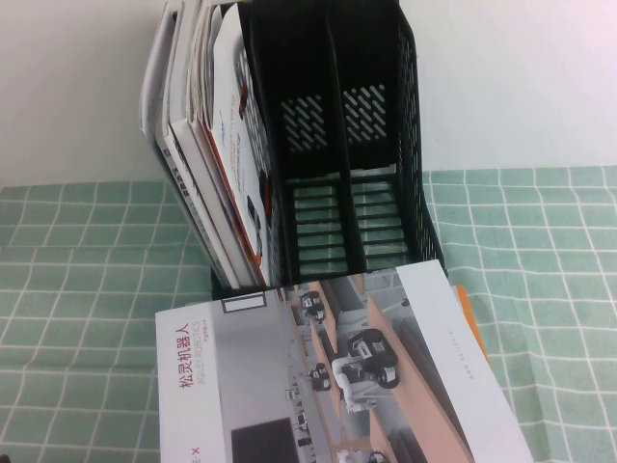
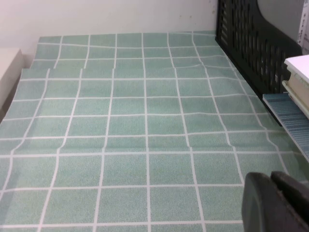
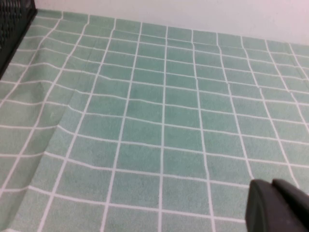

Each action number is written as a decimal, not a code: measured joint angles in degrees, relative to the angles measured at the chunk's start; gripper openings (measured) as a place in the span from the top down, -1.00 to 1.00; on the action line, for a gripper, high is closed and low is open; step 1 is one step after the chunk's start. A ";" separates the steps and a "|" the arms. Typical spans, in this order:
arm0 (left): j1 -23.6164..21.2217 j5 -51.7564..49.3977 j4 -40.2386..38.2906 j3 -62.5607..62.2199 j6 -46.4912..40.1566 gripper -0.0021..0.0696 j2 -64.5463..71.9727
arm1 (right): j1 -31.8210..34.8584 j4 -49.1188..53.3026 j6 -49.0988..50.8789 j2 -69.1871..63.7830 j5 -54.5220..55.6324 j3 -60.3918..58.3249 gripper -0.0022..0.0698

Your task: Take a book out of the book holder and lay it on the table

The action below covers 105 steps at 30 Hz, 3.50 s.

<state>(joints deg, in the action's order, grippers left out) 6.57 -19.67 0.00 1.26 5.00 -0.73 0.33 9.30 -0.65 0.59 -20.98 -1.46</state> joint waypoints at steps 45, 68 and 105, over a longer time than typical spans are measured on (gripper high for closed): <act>0.00 23.30 -3.20 0.11 6.38 0.95 0.00 | 0.00 2.25 -1.73 0.00 19.61 -0.14 0.95; 0.00 24.26 -4.34 -2.51 16.55 0.94 0.00 | 0.00 2.74 -4.73 0.00 34.61 0.50 0.94; 23.39 17.51 -0.88 -40.86 4.49 0.95 53.91 | 0.00 37.18 19.53 -41.63 67.42 16.65 0.94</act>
<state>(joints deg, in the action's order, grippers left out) 29.96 -2.16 -0.88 -39.60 9.49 53.18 0.33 46.48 18.88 -41.04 46.44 15.19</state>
